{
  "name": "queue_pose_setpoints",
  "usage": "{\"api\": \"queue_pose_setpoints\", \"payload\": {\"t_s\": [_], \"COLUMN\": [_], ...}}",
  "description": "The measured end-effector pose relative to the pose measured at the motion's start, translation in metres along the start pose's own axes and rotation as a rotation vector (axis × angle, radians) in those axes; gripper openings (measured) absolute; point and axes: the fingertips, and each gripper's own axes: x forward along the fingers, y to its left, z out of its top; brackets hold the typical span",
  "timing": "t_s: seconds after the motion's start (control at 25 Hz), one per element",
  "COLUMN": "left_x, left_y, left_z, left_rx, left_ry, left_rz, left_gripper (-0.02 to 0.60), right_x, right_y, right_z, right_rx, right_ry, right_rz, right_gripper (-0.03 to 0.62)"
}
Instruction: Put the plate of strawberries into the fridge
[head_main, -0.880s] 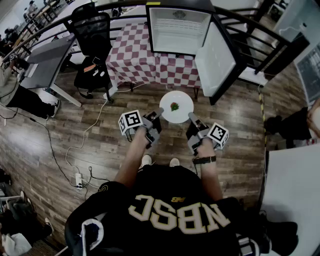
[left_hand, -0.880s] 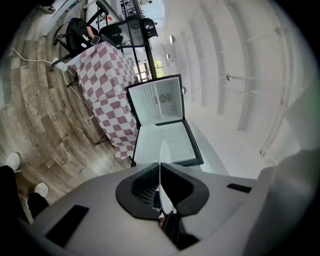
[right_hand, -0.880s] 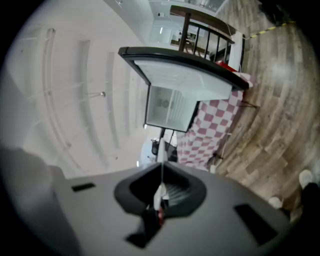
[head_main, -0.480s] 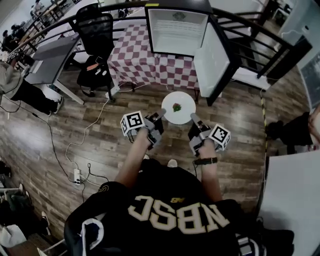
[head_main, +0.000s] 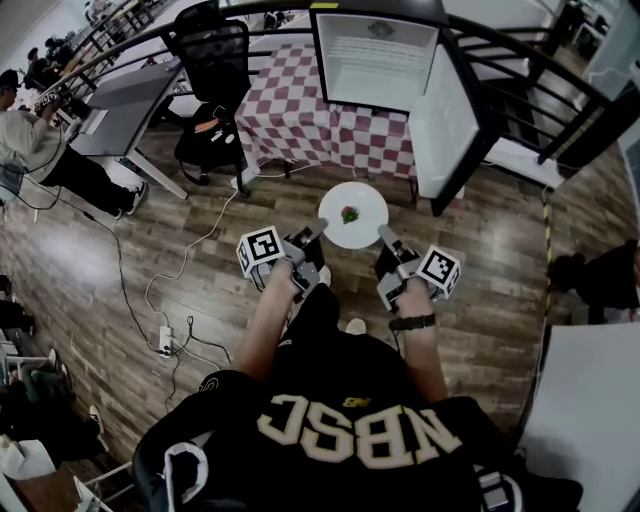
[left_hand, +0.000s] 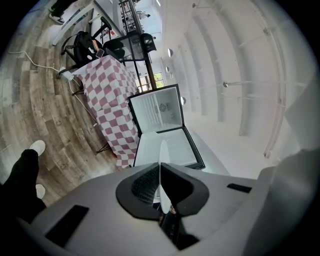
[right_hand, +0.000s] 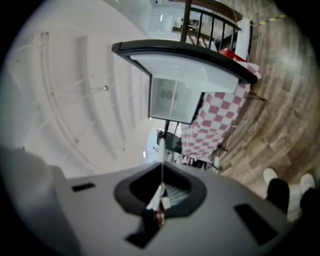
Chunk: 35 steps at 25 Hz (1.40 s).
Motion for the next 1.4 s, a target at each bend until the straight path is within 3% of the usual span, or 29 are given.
{"api": "queue_pose_setpoints", "payload": {"t_s": [0.2, 0.44, 0.72, 0.96, 1.4], "left_x": [0.041, 0.103, 0.156, 0.193, 0.233], "left_y": [-0.01, 0.005, -0.007, 0.006, 0.023], "left_z": [0.014, 0.029, 0.112, 0.203, 0.271], "left_rx": [-0.036, -0.021, -0.003, -0.044, -0.051], "left_ry": [0.034, 0.156, 0.161, 0.146, 0.187], "left_rz": [0.001, -0.039, -0.065, -0.066, -0.067], "left_gripper": [0.025, 0.025, 0.025, 0.025, 0.025], "right_x": [0.012, 0.028, 0.107, 0.201, 0.268], "right_y": [0.004, -0.03, -0.012, -0.012, -0.024], "right_z": [0.039, 0.077, 0.13, 0.163, 0.185], "right_rx": [0.016, 0.023, -0.004, 0.001, 0.027], "right_ry": [-0.028, -0.142, -0.169, -0.149, -0.208], "right_rz": [-0.036, -0.056, -0.057, -0.094, -0.12], "right_gripper": [0.026, 0.026, 0.026, 0.026, 0.026]}}
